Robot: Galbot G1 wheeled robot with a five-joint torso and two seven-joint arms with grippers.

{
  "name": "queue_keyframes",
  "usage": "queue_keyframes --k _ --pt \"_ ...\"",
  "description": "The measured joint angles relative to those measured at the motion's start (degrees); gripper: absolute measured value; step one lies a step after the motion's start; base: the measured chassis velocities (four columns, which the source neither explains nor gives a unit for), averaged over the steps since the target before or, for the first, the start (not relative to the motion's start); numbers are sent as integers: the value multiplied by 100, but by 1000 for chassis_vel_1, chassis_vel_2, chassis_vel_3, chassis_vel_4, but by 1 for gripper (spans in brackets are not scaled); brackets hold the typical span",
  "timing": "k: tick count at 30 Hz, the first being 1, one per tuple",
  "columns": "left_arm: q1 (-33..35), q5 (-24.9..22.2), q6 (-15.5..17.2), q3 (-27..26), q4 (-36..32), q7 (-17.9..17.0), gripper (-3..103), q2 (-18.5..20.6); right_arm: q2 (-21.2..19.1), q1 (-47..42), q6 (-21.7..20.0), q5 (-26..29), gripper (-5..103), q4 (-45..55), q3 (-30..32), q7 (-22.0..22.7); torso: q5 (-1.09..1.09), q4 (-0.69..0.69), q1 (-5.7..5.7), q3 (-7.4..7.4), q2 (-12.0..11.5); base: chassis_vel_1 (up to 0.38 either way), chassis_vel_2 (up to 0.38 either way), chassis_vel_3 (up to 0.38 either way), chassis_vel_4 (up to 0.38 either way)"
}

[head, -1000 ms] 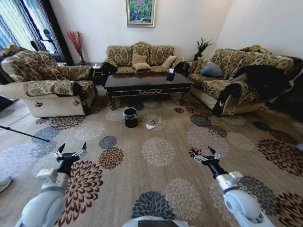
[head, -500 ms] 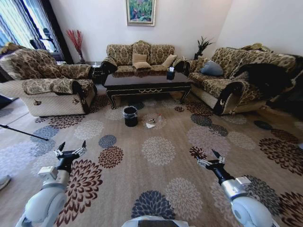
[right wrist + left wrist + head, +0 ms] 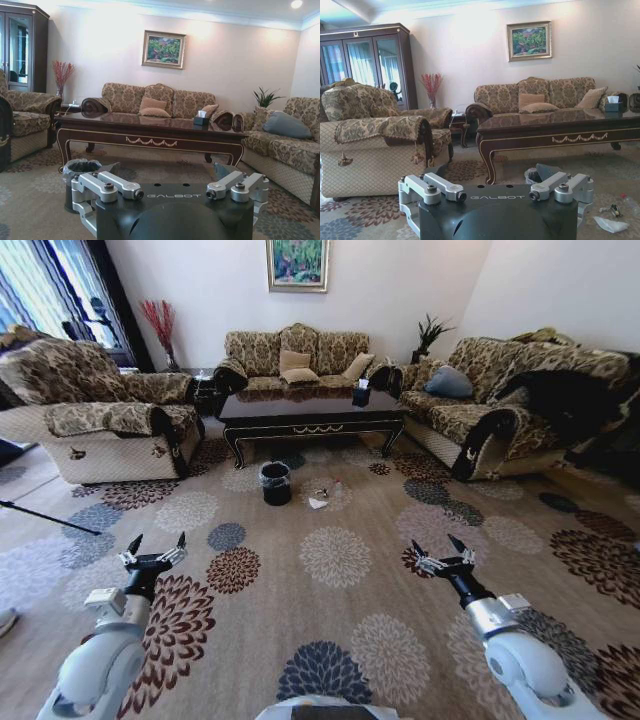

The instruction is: Move to the front of the table and pick up the trash from the floor, then place it into the trash bin.

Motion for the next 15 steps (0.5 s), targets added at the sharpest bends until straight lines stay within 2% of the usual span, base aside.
queue_keyframes --k 5,15 --pt "34 67 9 46 -40 -4 100 -56 120 9 4 -88 100 -16 -93 -8 0 1 -52 -76 -129 0 0 0 0" --pt "98 160 -30 167 -9 57 100 -179 54 53 -15 -87 100 -29 -125 8 -1 1 -133 -206 -340 0 0 0 0"
